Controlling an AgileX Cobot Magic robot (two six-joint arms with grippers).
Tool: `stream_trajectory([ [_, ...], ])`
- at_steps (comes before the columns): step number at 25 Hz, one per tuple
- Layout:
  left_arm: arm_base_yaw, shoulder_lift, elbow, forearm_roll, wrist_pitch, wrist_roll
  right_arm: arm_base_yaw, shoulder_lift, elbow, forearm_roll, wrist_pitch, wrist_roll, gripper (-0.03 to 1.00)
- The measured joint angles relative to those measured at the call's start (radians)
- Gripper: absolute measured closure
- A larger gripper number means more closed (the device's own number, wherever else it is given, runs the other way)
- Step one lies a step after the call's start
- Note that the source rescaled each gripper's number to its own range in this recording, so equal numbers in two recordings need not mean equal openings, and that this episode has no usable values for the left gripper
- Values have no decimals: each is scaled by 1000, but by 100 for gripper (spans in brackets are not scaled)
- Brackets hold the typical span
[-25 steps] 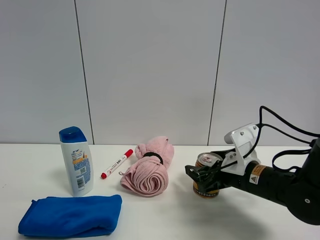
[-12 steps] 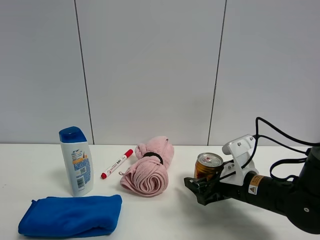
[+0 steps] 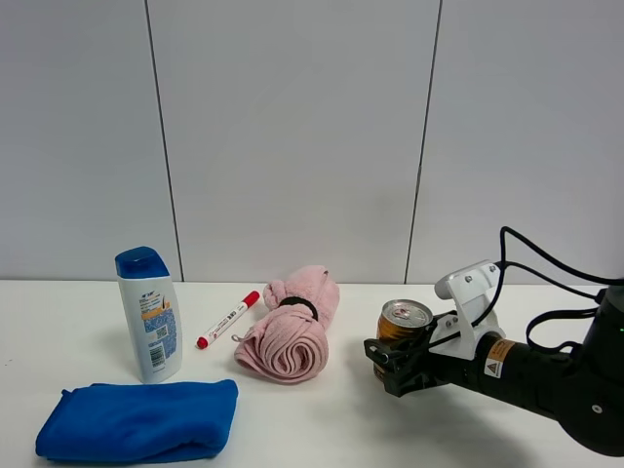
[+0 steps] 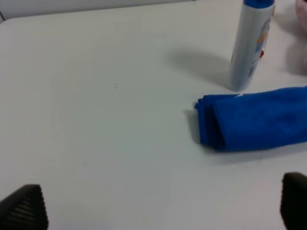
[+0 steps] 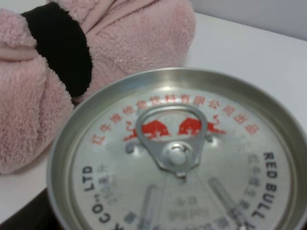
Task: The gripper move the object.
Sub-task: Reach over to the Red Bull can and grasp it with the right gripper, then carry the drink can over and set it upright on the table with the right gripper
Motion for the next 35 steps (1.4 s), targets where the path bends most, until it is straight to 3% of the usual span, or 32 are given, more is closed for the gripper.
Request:
stream_trajectory([
  [11,0,0,0,0,0,0,0,-6,0,3,4,8,96],
  [20,0,0,0,0,0,0,0,-161,1,-83,163,45,96],
  [26,0,0,0,0,0,0,4,-271,2,-139,218,124,96],
  [35,0,0,0,0,0,0,117,-368,3,-256,278,183,96],
])
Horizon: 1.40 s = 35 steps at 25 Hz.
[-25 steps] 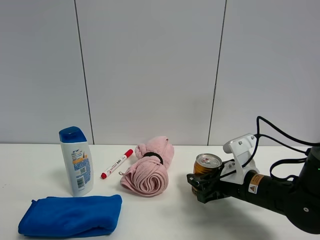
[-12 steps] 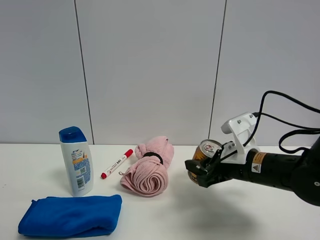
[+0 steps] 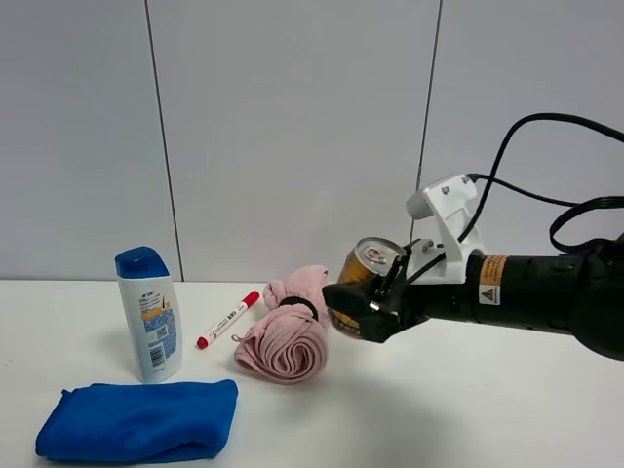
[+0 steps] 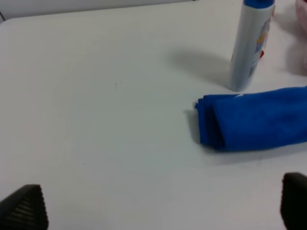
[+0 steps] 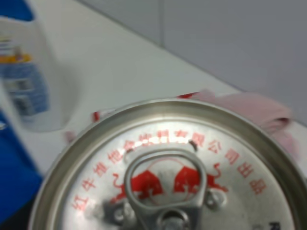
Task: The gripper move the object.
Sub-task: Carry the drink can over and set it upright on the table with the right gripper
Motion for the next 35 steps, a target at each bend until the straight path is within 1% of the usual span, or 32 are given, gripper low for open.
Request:
stream_trajectory([
  [4,0,0,0,0,0,0,70,0,0,12,5,7,96],
  [9,0,0,0,0,0,0,131,-1,0,49,14,7,96],
  [14,0,0,0,0,0,0,179,-2,0,53,83,1,96],
  [18,0,0,0,0,0,0,184,0,0,54,91,-4,96],
  [23,0,0,0,0,0,0,184,1,0,54,125,-13,96],
  [28,0,0,0,0,0,0,184,70,0,54,129,-42,96],
  [29,0,0,0,0,0,0,184,86,0,54,126,-45,96],
  [32,0,0,0,0,0,0,184,112,-1,55,77,-45,96],
  [35,0,0,0,0,0,0,184,127,-7,58,55,-46,96],
])
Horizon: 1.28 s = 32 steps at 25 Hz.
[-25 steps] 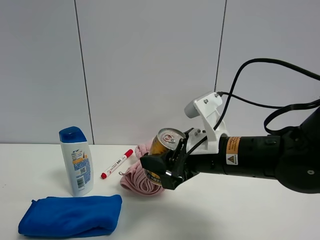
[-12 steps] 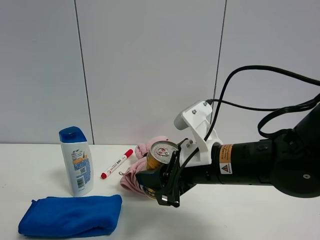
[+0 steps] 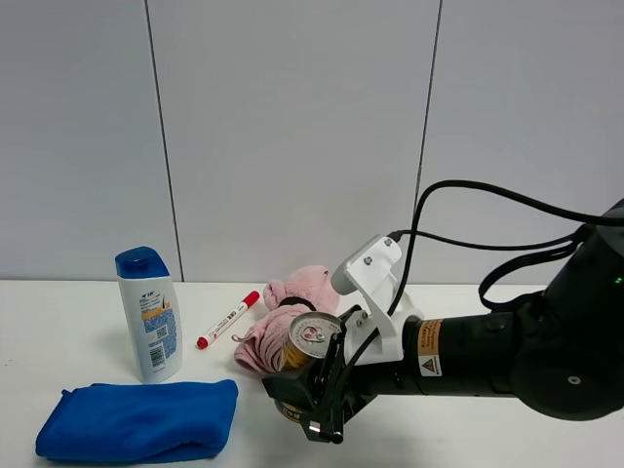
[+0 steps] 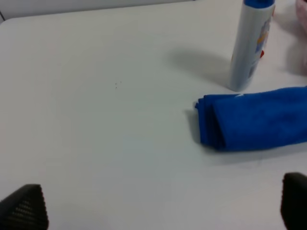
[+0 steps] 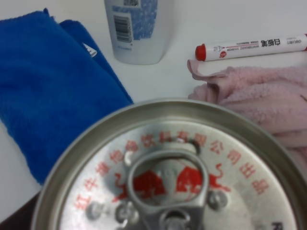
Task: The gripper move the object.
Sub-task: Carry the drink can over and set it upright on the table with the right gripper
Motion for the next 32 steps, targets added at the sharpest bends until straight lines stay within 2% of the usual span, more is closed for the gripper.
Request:
stream_trajectory([
  [9,0,0,0,0,0,0,0,87,-66,-26,-4,0,96],
  [14,0,0,0,0,0,0,0,91,-83,-43,-50,1,96],
  [28,0,0,0,0,0,0,0,92,-84,-167,-47,40,96],
  [32,0,0,0,0,0,0,0,121,-87,-161,-51,43,96],
])
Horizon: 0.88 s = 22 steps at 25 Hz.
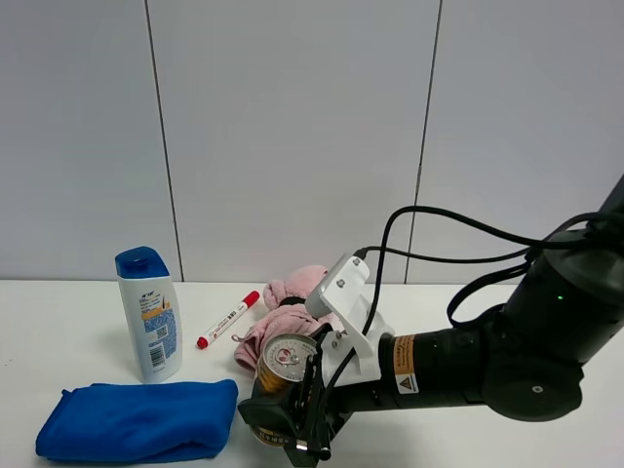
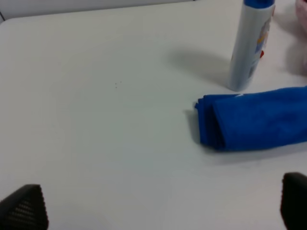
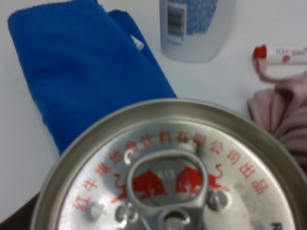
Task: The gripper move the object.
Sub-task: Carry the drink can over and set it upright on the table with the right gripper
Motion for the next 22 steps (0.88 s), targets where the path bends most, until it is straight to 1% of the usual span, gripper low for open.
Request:
stream_trajectory([
  [7,0,0,0,0,0,0,0,32,-3,16,-25,1,96],
  [14,0,0,0,0,0,0,12,70,-70,-27,-21,26,96],
  [22,0,0,0,0,0,0,25,71,-74,-46,-21,36,96],
])
